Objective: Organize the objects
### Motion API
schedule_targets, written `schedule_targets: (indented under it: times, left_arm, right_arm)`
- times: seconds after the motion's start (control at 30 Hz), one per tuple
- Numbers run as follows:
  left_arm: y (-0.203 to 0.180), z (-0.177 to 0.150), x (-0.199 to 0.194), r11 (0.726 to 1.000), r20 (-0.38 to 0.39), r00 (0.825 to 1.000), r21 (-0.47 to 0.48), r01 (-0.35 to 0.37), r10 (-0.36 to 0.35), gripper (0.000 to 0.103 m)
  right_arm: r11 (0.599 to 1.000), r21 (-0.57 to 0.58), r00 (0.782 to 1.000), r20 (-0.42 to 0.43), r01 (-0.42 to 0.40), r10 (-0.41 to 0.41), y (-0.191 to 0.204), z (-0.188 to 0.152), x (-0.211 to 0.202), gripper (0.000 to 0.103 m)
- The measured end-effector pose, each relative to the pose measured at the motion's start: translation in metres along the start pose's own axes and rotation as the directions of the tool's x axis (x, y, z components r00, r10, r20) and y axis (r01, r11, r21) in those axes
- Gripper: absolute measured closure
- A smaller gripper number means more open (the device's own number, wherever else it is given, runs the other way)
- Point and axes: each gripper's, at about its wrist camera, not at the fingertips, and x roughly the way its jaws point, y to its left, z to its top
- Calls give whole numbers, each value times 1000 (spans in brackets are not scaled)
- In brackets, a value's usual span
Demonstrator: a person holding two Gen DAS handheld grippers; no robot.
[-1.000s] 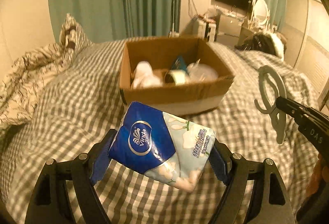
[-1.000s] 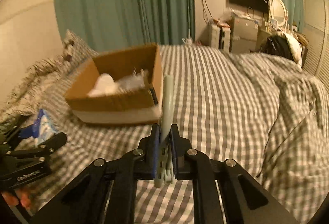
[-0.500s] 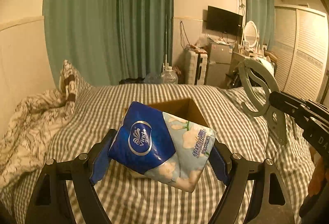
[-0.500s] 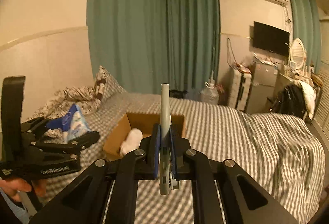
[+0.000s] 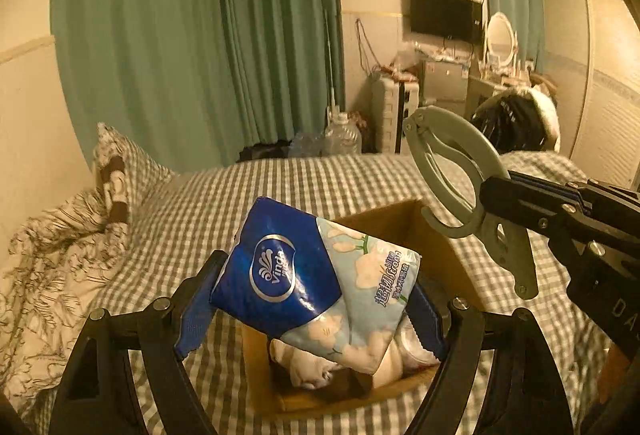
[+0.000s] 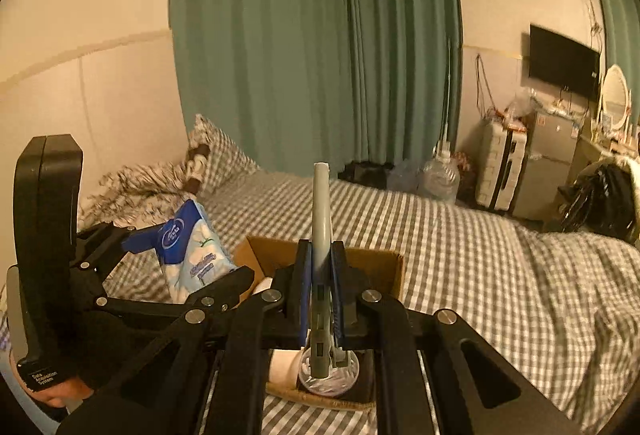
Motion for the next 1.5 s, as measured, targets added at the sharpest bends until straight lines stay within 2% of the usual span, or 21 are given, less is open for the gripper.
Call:
schedule_targets:
  times: [0.23,0.4,0.5,0.53,0.57,0.63,0.7,0.8,0.97,1.03,1.23,1.33,1.5]
  left_arm:
    - [4,-22,62,1000,-102,995,-4,4,-4,19]
    - [7,-28,77,1000,-114,993,-12,-7,5,18]
    - [10,-28,77,998,-123,992,-49,32,-37,12]
    - [11,-26,77,998,-125,991,-54,30,-36,4]
    - [11,-25,75,998,-123,992,-55,7,-14,0]
    - [9,-21,68,999,-108,994,-44,-27,22,0]
    - [6,-16,56,999,-99,995,-32,-21,17,0]
    - [3,-5,28,999,-59,998,-32,-18,16,0]
    - [-2,20,-33,999,18,1000,-40,-25,25,0]
    - [-5,30,-60,999,56,998,-42,-25,27,0]
    - [-13,52,-148,999,174,984,-32,-23,28,0]
    - [-14,50,-181,998,208,977,-53,-42,53,0]
    - [-13,33,-227,994,275,955,-55,-94,106,0]
  right_arm:
    - [997,71,994,-103,-28,36,-24,-21,68,95]
    - [993,107,989,-134,-49,64,-32,-32,87,95]
    - [990,134,988,-137,-50,68,-38,-32,89,94]
    - [988,147,988,-136,-51,71,-41,-32,88,94]
    - [985,164,989,-131,-46,68,-44,-30,84,94]
    - [983,180,992,-114,-34,55,-47,-25,72,94]
    - [981,189,994,-96,-31,50,-50,-17,56,90]
    - [984,178,998,-64,-16,27,-49,-3,29,66]
    - [992,127,1000,1,26,-26,-34,22,-37,61]
    - [993,113,999,29,41,-44,-28,30,-63,50]
    - [992,69,986,119,105,-113,-10,53,-146,29]
    - [990,67,978,162,124,-133,-3,53,-178,14]
    - [989,46,963,225,141,-148,6,45,-228,1]
